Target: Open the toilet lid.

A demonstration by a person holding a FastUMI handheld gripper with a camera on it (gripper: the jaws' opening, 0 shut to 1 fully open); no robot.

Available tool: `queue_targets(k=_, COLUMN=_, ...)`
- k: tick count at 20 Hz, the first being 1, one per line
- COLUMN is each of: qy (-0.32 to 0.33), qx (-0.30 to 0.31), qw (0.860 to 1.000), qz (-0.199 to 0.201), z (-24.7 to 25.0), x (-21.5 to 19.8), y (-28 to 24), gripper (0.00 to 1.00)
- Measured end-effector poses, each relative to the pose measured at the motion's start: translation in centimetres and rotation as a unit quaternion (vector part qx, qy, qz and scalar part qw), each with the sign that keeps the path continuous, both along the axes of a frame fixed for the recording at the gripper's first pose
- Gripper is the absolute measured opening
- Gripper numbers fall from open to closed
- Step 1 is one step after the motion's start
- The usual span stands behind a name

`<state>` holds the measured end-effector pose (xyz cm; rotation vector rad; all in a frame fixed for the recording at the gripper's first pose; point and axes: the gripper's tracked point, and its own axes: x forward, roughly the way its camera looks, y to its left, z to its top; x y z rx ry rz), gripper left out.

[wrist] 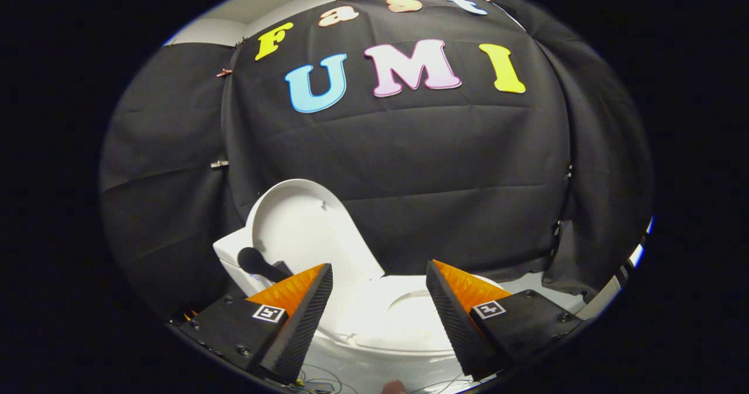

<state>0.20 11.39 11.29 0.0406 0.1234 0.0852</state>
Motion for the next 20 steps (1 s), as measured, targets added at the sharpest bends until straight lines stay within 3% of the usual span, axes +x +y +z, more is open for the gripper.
queue_targets(k=5, qy=-0.017, qx=-0.024, qw=0.999, qz=-0.032, z=-1.9, x=0.8, y=-4.4, gripper=1.0)
queue_targets(k=13, qy=-0.031, qx=0.0, qw=0.997, qz=-0.075, z=-5.7, x=1.2, y=-9.4, gripper=1.0)
queue_targets(k=20, qy=-0.033, qx=-0.002, qw=0.996, qz=-0.085, z=-6.5, x=1.1, y=-11.0, gripper=1.0)
